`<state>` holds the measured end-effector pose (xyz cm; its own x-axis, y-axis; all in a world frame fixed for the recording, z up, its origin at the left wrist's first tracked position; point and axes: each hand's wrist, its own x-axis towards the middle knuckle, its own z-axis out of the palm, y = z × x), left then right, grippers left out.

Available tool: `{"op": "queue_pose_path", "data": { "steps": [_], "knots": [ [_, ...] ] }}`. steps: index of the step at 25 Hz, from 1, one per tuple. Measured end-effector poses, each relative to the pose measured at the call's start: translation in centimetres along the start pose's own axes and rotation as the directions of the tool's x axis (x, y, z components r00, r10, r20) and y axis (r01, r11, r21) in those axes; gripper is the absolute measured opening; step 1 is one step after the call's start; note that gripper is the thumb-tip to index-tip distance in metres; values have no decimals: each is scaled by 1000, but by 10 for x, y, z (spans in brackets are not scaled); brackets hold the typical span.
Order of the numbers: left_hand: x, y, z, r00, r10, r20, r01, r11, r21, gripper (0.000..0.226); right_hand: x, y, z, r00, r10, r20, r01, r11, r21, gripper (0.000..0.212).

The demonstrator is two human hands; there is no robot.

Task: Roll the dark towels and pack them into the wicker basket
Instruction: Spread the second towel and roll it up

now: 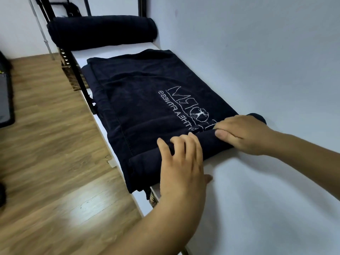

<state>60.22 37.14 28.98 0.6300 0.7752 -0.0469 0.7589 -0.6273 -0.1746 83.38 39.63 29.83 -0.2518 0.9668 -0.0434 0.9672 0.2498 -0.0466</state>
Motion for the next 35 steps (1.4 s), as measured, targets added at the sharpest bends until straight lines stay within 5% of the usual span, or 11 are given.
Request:
{"op": "queue_pose_path", "data": {
  "steps": [7,12,14,16,21,27,35],
  "knots": [
    [23,-19,6,996,-50,-77,44,996,-77,75,50,7,-6,990,82,114,-95,989,113,67],
    [49,-47,-1,1000,-6,-14,3,972,-236,57,42,2,4,919,285,-272,-184,921,344,28],
    [51,-49,-2,1000,-7,0,7,965,-264,56,34,-12,10,842,198,-502,-95,970,224,25],
    [52,-53,-2,1000,-5,19,11,957,-288,59,14,-21,27,811,-27,-584,7,999,-37,36],
    [57,-63,-14,991,64,117,-14,921,-389,55,1,-21,34,923,-27,-385,-6,997,-83,58],
    [23,-54,-15,996,24,86,1,960,-279,60,5,-39,23,936,-74,-345,19,987,-162,57],
    [8,-37,15,969,-19,-247,4,998,-62,80,38,-39,-6,996,51,71,-61,988,139,66]
  ]
}}
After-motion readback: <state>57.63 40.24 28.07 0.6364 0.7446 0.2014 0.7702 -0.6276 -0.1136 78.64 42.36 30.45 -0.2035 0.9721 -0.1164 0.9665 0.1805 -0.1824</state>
